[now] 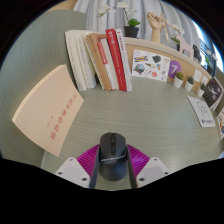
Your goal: Arrange mouse
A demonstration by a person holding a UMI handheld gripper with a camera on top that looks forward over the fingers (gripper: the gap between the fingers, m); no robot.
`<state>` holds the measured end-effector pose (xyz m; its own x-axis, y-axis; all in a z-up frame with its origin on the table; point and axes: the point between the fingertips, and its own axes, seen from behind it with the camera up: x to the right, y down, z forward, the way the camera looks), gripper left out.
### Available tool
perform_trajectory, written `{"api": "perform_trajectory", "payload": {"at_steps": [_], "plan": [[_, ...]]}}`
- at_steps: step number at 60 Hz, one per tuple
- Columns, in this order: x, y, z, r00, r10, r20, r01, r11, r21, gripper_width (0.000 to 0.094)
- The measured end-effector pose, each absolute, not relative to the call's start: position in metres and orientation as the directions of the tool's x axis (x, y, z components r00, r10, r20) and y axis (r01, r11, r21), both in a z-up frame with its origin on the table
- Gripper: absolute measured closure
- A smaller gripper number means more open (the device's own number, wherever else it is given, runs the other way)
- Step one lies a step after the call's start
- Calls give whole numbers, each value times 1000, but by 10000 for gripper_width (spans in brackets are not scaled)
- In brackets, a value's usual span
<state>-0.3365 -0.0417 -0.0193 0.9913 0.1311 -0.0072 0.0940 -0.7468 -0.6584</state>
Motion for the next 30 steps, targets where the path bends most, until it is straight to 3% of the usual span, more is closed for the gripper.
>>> {"api": "perform_trajectory", "payload": {"at_steps": [14,21,30], "plan": [[-337,-41,-22,986,164,-17,124,-806,-578,613],[-338,-35,-15,976,201,-81,125,-828,-546,640],[-289,5,49,965,254,-63,157,-756,-636,639]]}}
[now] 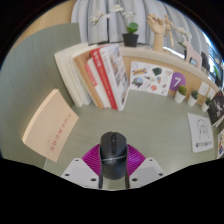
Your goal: Arrange mouse
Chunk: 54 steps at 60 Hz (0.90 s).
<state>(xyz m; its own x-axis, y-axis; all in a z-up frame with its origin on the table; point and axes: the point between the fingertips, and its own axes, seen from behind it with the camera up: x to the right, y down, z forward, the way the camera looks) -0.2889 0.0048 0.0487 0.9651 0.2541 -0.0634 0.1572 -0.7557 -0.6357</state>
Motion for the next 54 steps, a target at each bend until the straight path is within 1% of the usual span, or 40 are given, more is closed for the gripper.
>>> {"api": "perform_trajectory", "payload": {"at_steps": [8,13,18,23,26,28,36,40,45,54], "plan": [[-193,54,145,974,223,-32,119,-631,-767,638],[-121,78,194,981,193,-5,106,-558,-823,637],[-45,96,224,986,162,45,123,-511,-851,639],[24,112,233,992,110,59,106,-490,-865,639],[57,119,222,997,67,45,73,-499,-863,639],[81,125,209,998,55,29,53,-524,-850,640],[145,135,132,999,16,45,45,-647,-761,642],[158,140,94,1000,-4,22,13,-687,-727,641],[164,145,56,1000,-5,-16,-14,-723,-691,642],[164,150,10,999,-6,-45,-34,-768,-640,640]]}}
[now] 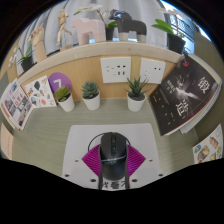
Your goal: Arrange mouse
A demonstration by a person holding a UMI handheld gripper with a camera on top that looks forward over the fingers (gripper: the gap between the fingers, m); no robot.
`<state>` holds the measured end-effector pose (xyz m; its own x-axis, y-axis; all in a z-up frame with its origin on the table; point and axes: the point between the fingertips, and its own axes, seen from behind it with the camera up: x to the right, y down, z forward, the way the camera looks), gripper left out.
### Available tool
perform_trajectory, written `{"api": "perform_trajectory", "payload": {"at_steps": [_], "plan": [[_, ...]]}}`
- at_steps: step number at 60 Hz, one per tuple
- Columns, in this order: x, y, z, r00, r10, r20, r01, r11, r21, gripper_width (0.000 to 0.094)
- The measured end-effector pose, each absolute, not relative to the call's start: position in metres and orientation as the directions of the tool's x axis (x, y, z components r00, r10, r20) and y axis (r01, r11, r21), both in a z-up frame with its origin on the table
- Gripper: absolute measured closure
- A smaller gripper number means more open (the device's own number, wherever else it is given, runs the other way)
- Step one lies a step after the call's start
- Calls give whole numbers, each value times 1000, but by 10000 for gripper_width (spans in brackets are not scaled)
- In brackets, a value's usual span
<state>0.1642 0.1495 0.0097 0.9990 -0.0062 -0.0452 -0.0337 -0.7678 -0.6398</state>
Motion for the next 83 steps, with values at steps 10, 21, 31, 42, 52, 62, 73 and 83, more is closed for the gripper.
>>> {"api": "perform_trajectory", "payload": {"at_steps": [10,21,31,42,52,62,73,83], "plan": [[166,141,-14,999,34,18,38,-798,-601,574],[164,144,-13,999,-23,-39,-42,-790,-612,421],[156,133,4,999,33,-1,26,-818,-574,127],[146,117,93,1000,7,14,14,-752,-659,113],[129,89,183,1000,-27,6,-13,-650,-760,115],[112,51,239,998,-59,-2,-35,-570,-821,117],[87,5,261,998,-62,3,-31,-552,-833,117],[72,-28,262,998,-58,30,-7,-558,-830,116]]}}
